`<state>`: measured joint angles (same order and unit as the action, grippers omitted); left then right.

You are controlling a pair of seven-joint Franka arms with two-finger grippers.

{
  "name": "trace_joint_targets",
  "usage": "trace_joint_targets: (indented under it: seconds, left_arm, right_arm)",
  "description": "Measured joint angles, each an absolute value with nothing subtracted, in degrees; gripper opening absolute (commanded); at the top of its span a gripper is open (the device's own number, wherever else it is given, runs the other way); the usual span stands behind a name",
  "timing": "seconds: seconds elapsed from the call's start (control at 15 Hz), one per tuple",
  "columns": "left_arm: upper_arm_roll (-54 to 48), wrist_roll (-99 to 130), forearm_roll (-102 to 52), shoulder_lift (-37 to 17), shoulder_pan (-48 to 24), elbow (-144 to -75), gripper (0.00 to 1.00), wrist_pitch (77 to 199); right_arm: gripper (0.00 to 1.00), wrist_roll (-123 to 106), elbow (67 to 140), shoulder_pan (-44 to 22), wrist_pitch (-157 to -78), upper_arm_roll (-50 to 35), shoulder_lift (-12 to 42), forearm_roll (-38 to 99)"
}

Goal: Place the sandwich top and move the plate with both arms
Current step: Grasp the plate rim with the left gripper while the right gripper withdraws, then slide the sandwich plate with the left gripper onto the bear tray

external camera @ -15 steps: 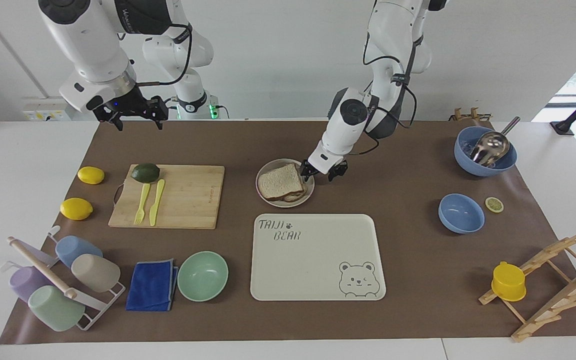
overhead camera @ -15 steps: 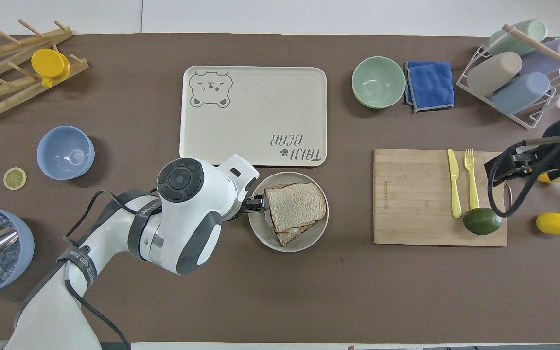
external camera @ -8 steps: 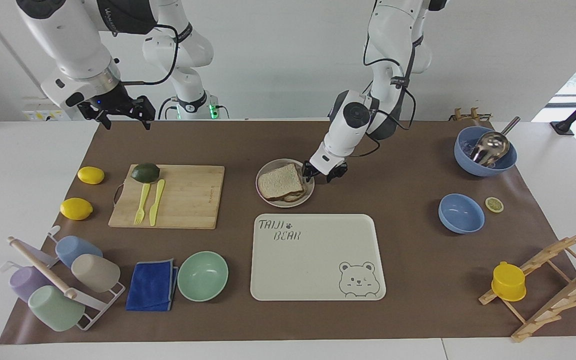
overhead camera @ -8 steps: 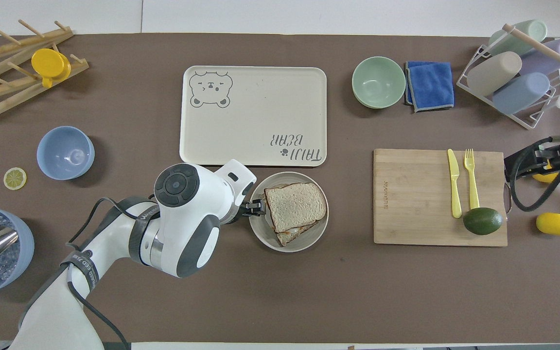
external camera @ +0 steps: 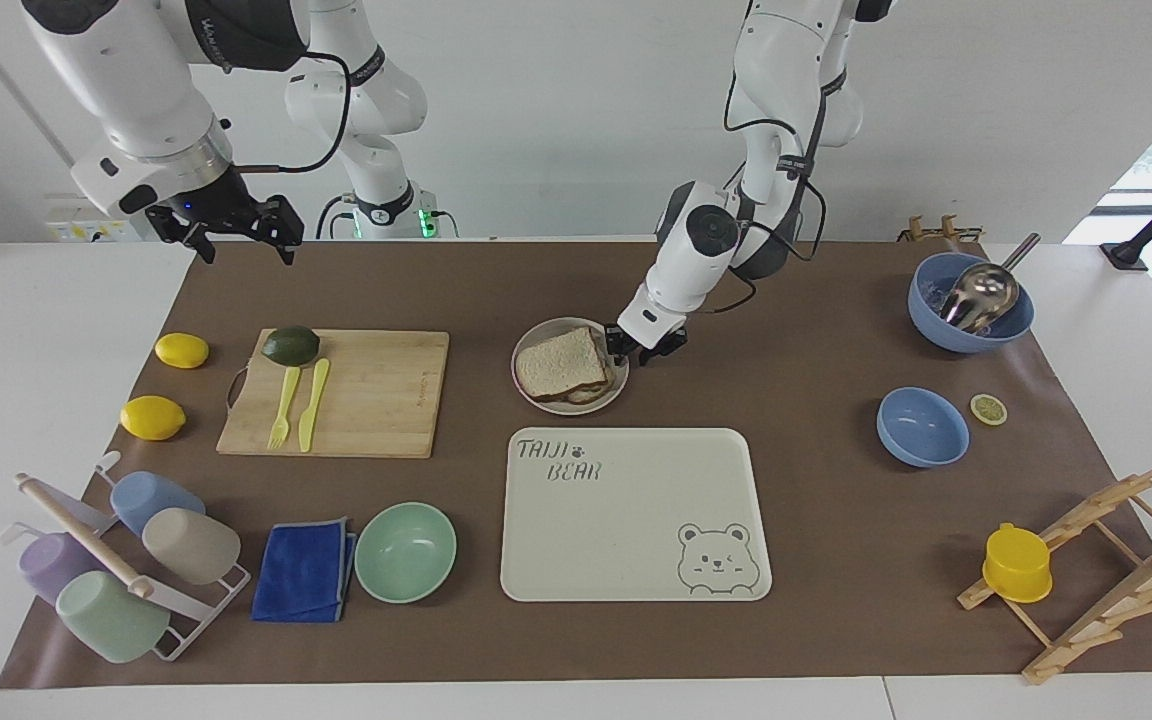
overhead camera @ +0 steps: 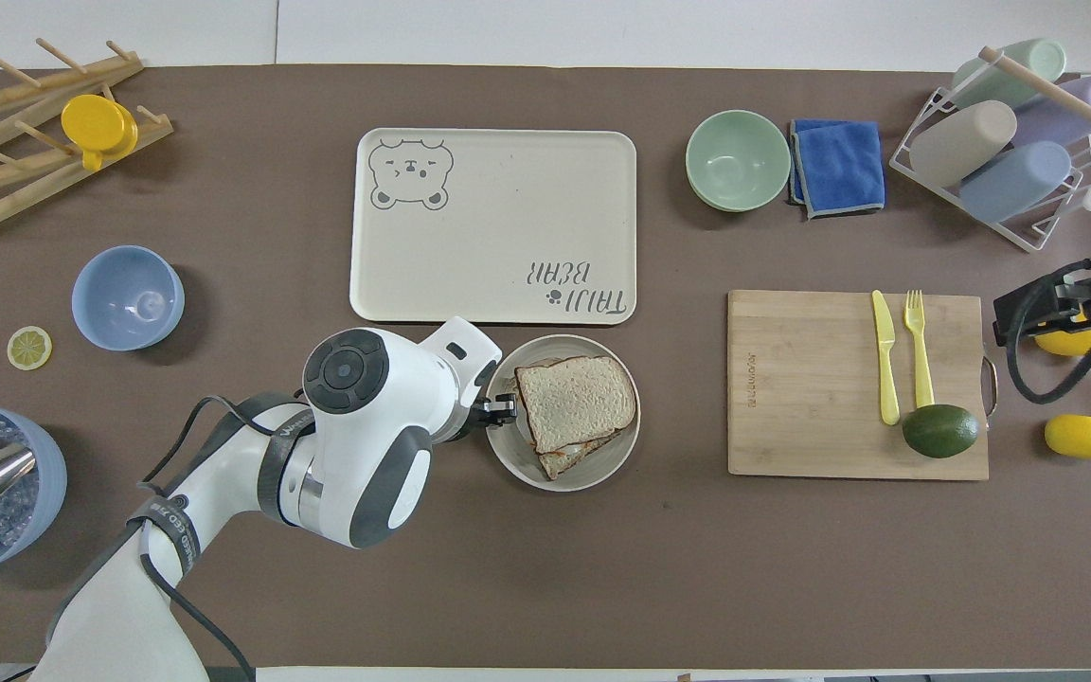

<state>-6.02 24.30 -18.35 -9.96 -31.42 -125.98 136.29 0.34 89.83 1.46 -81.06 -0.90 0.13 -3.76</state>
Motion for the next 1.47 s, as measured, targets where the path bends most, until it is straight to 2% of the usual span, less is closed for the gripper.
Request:
trace_joint_targets:
  seconds: [0.13,0.2,0.67,0.87,1.2,1.47]
  left_arm:
    - [-6.0,24.3,-18.4,-10.0,-31.5,-126.3,0.04,136.5]
    - [-6.0,24.3,-18.8,-9.9,-31.5,-126.3,0.0,136.6]
    - [-5.7,23.9,-22.0,-9.6,-31.7,-126.3,0.0,136.8]
    - [-5.5,22.8,-22.9,-9.3,-29.3,-125.1,0.0,135.1]
    - [-5.1,19.4,-24.4,-8.9,-21.5,-114.4,0.0,124.6]
    - [-4.9,18.2,-24.5,-12.1,-16.9,-105.4,0.0,119.3]
  right_arm:
    - [1.0,0.3,89.8,1.8,-81.2,0.7,0.1,-3.6]
    - [1.0,0.2,89.8,1.9,-81.2,1.2,0.1,-3.5]
    - [1.0,-0.4,89.8,1.9,-81.4,1.5,0.2,-3.5]
    - [1.0,-0.4,89.8,1.9,-81.4,1.5,0.2,-3.4]
    - [1.0,-0.4,89.8,1.9,-81.4,1.5,0.2,-3.4]
    - [1.0,-0.5,89.8,1.9,-81.4,1.4,0.2,-3.4]
